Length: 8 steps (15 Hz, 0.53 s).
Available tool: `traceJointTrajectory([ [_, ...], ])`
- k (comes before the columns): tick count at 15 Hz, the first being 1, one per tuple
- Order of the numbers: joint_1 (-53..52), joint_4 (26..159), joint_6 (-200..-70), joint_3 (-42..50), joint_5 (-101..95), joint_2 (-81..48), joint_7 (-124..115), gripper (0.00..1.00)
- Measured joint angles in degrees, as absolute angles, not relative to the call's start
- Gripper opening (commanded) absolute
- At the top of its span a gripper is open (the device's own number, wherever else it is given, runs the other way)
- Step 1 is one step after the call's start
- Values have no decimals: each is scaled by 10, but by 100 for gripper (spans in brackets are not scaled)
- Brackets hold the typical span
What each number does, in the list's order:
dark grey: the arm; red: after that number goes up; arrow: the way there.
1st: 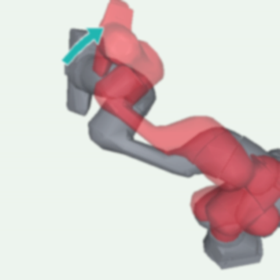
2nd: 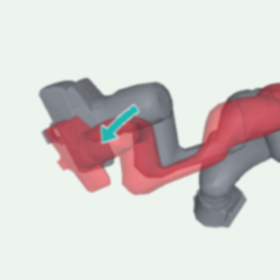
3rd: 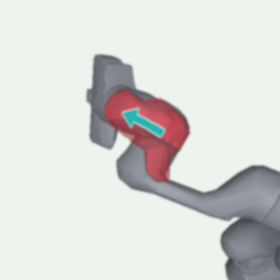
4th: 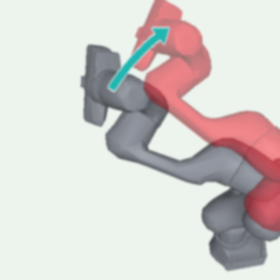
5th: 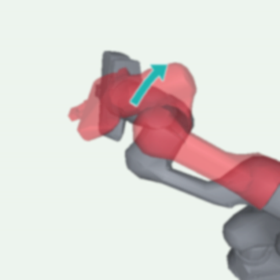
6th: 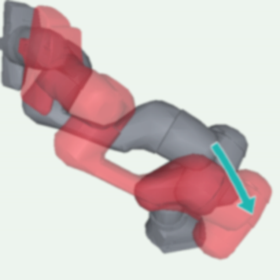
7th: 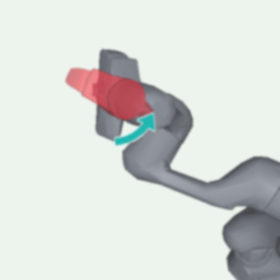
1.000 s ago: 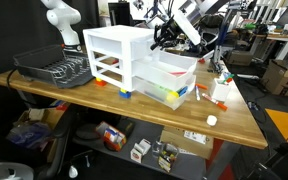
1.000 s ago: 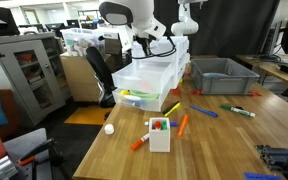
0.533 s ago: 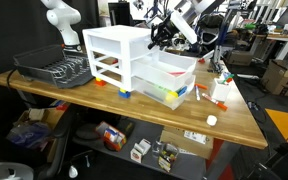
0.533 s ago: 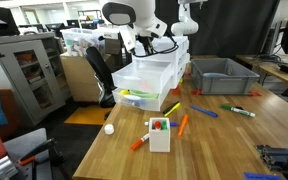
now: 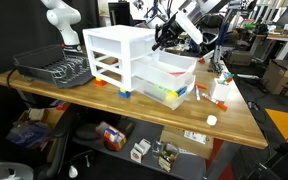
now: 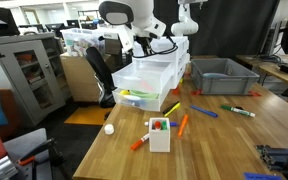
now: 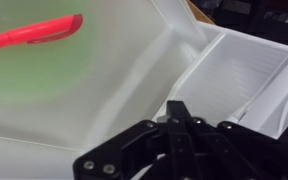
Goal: Close the topmost drawer of the small white cabinet
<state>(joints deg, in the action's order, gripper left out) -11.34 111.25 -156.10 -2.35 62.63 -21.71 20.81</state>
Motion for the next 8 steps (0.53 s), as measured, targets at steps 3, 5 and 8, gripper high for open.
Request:
traceJointTrajectory([
  [3,-115,1157,-1578,-22,611,-173,210,0],
  [5,-122,1197,-1584,-21,576,-133,205,0],
  [8,-133,1270,-1586,-23,487,-67,168,0],
])
